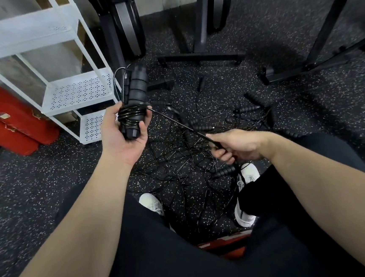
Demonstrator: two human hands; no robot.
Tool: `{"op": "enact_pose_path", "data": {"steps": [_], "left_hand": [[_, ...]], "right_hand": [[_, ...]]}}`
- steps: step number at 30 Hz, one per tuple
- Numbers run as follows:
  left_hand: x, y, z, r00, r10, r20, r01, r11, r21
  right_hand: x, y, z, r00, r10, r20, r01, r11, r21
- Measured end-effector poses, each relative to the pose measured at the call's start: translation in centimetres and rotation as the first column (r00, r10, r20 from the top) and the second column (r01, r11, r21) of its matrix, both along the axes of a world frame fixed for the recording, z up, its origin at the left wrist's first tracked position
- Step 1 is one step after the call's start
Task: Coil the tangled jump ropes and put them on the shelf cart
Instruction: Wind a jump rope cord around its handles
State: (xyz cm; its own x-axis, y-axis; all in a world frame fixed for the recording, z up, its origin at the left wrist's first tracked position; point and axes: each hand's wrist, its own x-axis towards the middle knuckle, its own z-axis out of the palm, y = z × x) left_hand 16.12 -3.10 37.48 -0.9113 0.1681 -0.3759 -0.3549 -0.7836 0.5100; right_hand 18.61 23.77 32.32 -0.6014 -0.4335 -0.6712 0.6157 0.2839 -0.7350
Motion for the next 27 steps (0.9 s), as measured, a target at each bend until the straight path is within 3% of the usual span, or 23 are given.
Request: {"op": "enact_pose_path", "data": {"steps": [3,6,12,14,17,22,27], "left_hand": [[0.4,0.0,0.2,0.998,-0.066,-0.006,0.066,0.996,-0.065],[0.9,0.4,0.4,0.981,-0.189,-0.03,0.182,0.97,-0.162],[1.1,0.5,0.0,0.856,-0.513,-0.061,0.493,0.846,-0.202],[1.1,0.5,-0.5,0.759,-0.65,-0.043,0.618,0.74,-0.266],[1.6,1.3,-0.7,0.577,-0.815,0.047,0.751,0.507,-0.422],[2.4,3.0,-0.6,0.362,-0.889,0.28,0.812,0.153,-0.563],[2.8,4.2,-1.1,0.268,-0.883,0.385,0.743,-0.065,-0.666]], "right_hand": [[-0.2,0.0,-0.6,0.979,-0.192,0.072,0.191,0.981,0.021],[-0.5,-0.1,-1.6,0.894,-0.442,0.077,0.436,0.896,0.084],[-1.6,1.3,-1.7,0.739,-0.674,0.025,0.67,0.738,0.079],[-2.1,1.7,-1.7,0.697,-0.715,0.045,0.712,0.698,0.075],[-2.5,2.1,-2.0,0.66,-0.751,0.026,0.748,0.66,0.062],[-3.1,1.8,-1.4,0.629,-0.778,-0.013,0.778,0.629,-0.006],[-2.7,1.4,-0.5,0.679,-0.71,-0.189,0.72,0.693,-0.016]]}}
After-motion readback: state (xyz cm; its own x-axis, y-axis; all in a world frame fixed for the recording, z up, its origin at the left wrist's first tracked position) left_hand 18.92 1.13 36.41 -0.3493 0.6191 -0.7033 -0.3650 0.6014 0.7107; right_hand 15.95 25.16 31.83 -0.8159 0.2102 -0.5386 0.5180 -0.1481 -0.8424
